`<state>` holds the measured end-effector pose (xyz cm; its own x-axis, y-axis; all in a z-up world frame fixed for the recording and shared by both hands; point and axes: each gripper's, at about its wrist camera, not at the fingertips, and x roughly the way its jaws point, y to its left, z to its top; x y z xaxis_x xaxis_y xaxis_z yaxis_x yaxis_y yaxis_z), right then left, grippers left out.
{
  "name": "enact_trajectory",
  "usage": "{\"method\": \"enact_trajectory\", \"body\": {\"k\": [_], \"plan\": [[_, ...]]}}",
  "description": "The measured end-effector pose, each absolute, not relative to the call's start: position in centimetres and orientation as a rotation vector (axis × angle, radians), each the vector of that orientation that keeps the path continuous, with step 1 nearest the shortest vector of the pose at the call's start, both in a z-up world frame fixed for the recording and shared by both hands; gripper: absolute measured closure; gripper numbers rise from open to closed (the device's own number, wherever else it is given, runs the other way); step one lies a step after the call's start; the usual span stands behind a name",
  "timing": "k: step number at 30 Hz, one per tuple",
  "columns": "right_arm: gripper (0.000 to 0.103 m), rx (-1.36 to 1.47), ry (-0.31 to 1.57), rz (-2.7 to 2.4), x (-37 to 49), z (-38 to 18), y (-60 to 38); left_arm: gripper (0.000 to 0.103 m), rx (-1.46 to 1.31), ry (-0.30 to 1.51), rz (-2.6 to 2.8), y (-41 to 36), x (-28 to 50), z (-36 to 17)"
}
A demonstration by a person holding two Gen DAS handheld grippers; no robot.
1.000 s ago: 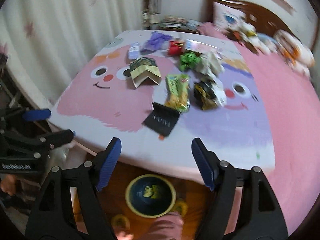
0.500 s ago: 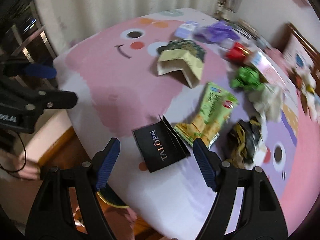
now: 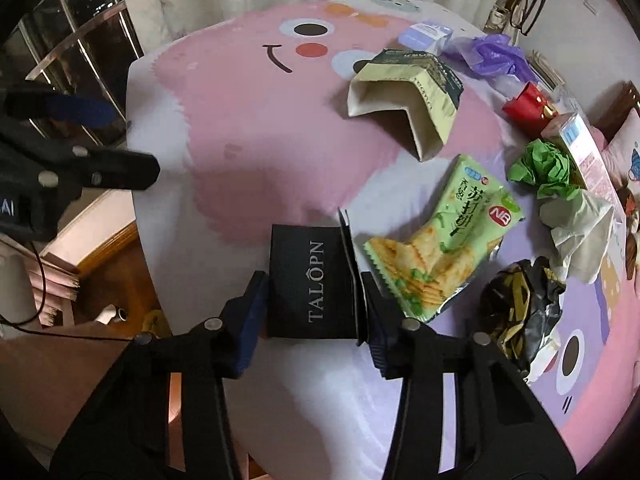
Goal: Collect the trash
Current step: 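Grasp the black TALOPN box with the right tool, then grasp the green NB cracker bag with the left tool while right holds box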
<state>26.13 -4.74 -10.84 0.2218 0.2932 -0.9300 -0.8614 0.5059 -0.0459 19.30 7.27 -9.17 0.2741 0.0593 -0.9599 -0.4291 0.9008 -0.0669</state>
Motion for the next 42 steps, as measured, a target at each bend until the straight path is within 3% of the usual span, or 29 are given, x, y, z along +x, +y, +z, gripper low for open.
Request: {"method": "enact_trajectory", "body": {"k": [21, 29, 36, 42], "plan": [[0.064, -0.095, 1.073, 0.617, 32.2, -4.1, -17.9, 0.02, -0.31, 1.248, 0.095, 0.1, 28.3, -7.2], [0.064, -0.013, 1.066, 0.511, 33.2, -3.4, -21.6, 0.031, -0.241, 1.288, 0.011, -4.6, 33.0, -8.7], [0.064, 0.009, 1.088, 0.491, 33.4, -4.4, -22.9, 0.033, -0.181, 1.328, 0.012, -6.7, 35.3, -10.7], [0.065, 0.007, 1.104, 0.497, 33.2, -5.0, -22.9, 0.048, -0.116, 1.328, 0.033, -8.1, 36.4, -11.9]]}}
